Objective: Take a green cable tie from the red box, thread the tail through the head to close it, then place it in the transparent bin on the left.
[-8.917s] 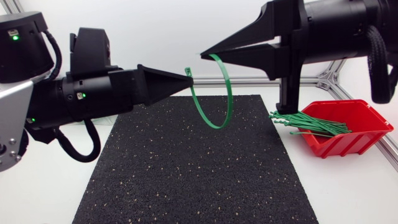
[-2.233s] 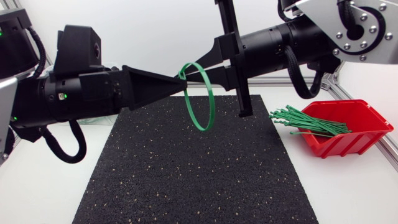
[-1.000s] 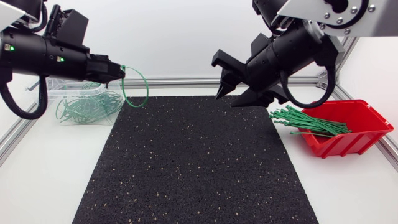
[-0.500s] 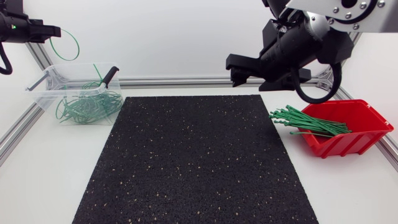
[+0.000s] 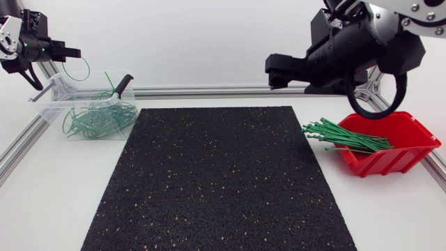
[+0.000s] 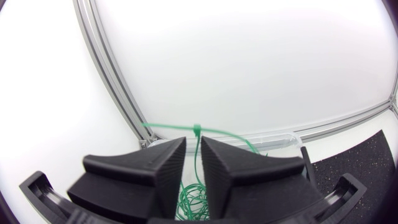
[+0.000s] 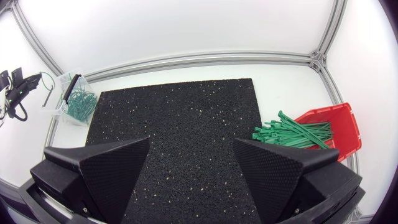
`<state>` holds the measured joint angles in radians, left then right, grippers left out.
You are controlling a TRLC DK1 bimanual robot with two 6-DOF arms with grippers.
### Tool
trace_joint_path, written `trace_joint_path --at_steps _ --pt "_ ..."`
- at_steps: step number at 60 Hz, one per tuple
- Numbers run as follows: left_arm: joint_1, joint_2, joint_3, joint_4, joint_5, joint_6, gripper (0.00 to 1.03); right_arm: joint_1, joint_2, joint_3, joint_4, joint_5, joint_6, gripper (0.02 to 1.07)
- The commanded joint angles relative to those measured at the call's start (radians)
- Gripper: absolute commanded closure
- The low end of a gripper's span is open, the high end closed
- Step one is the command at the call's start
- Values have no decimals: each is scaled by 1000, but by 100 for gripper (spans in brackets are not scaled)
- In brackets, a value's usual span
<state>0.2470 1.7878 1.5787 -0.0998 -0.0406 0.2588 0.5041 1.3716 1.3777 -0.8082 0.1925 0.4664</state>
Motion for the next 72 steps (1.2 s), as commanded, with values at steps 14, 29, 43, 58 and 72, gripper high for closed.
trace_joint_path --at_steps 14,29,43,58,72 --pt "3 13 7 0 -18 40 3 44 -43 -16 -6 42 -23 7" --pt "-52 -188 -180 8 -18 26 3 -27 -42 -28 30 85 -71 7" --pt "-126 -364 -330 -24 -18 22 4 -153 -118 -135 149 101 -170 7" --pt "-158 -470 -471 -9 -18 20 4 -254 -240 -287 262 119 -258 7" --pt "-172 -614 -611 25 -18 23 4 -331 -362 -419 356 133 -337 7"
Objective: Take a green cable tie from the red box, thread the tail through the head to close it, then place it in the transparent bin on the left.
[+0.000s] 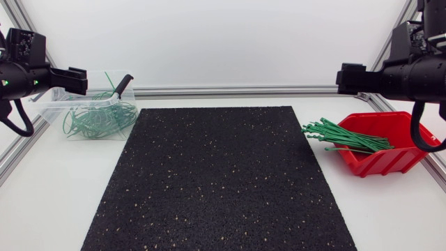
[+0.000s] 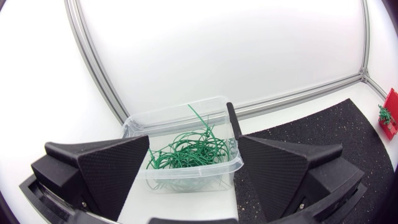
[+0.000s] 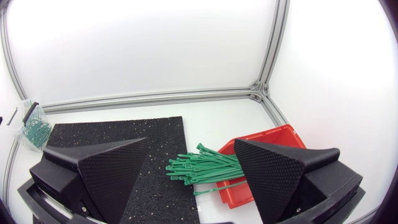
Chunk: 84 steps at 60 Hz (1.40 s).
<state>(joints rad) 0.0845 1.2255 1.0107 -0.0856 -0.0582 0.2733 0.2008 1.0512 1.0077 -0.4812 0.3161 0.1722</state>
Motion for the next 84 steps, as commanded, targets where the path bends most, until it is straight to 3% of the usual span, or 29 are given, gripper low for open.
trace_joint_path --at_steps 1,18,37,48,84 --pt "-11 -58 -47 9 1 7 4 -31 -48 -54 30 9 -46 7" --pt "-15 -258 -242 50 0 -68 4 -139 -203 -210 147 9 -160 7" --pt "-11 -492 -416 63 1 -108 4 -152 -419 -411 253 9 -208 7" --pt "-38 -698 -564 133 1 -125 4 -164 -554 -529 312 9 -247 7" --pt "-70 -1031 -843 108 36 -216 7 -187 -869 -833 420 -197 -200 7"
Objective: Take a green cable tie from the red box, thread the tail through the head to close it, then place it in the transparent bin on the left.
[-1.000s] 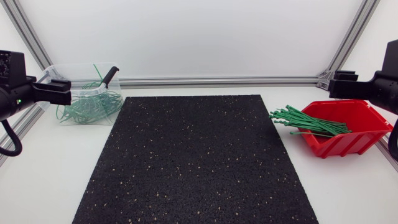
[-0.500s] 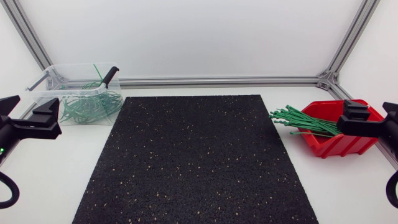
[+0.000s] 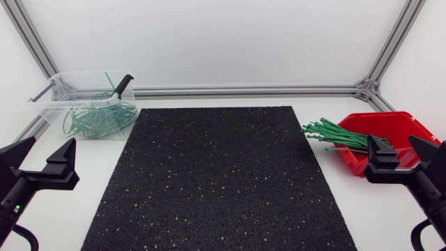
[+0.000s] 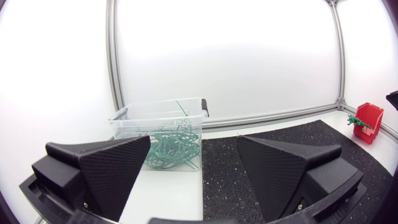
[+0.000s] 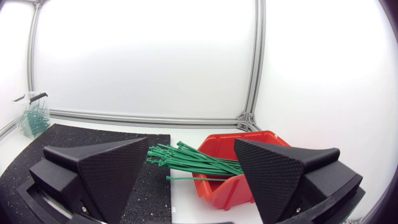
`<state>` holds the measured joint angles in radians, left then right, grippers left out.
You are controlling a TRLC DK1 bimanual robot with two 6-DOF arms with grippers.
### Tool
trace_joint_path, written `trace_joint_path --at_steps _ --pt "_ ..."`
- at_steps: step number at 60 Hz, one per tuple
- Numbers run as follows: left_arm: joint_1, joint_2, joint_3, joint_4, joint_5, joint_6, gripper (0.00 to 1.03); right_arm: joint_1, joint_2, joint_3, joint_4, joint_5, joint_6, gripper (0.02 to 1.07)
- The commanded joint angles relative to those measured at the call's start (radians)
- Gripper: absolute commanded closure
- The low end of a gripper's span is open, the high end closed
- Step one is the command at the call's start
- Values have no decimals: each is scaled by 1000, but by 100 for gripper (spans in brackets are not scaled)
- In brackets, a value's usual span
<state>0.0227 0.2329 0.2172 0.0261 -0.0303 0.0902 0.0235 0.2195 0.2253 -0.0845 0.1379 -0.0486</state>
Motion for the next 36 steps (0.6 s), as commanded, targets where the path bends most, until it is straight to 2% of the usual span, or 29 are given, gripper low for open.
trace_joint_path --at_steps 1,21,36 --pt "-9 -45 -55 -5 9 -35 7 -10 -44 -57 25 -23 22 7" --pt "-22 -219 -205 -25 29 -86 8 -23 -219 -225 84 -137 49 7" --pt "-23 -233 -217 -26 30 -90 7 -23 -220 -225 84 -138 49 7"
